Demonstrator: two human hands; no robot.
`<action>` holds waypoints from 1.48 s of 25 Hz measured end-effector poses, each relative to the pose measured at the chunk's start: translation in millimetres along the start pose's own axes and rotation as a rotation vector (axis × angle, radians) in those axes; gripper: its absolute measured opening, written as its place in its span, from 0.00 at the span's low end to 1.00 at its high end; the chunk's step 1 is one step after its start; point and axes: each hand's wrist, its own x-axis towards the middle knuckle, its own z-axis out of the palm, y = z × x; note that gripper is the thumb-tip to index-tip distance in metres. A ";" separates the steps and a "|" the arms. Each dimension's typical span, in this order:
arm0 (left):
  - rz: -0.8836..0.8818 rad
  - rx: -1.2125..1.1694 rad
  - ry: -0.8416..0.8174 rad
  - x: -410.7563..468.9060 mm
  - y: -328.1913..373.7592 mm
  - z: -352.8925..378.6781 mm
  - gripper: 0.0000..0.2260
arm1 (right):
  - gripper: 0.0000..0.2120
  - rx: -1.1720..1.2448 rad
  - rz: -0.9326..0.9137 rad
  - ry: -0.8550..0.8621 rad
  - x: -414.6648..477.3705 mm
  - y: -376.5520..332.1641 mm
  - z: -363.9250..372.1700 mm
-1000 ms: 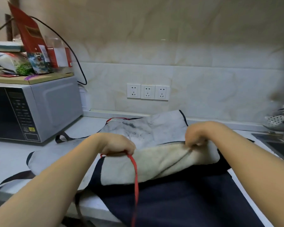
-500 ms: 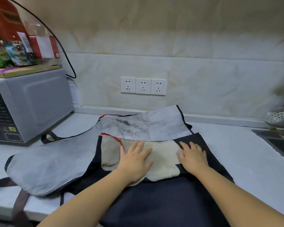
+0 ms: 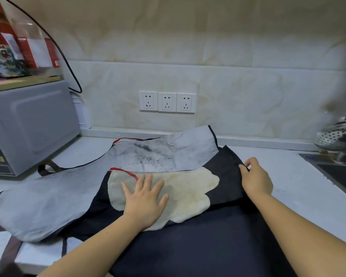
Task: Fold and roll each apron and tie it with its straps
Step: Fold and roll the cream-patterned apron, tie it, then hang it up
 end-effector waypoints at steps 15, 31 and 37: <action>-0.456 -0.371 0.171 -22.4 -91.6 -36.7 0.22 | 0.26 -0.410 -0.512 -0.291 -75.9 -110.2 56.5; -0.293 -0.121 -0.496 -53.5 -140.0 -68.0 0.22 | 0.30 -0.441 -0.429 -0.549 -100.0 -102.0 89.2; -0.220 0.175 -0.351 -59.7 -110.5 -83.6 0.17 | 0.30 -0.438 -0.440 -0.540 -103.7 -104.5 88.0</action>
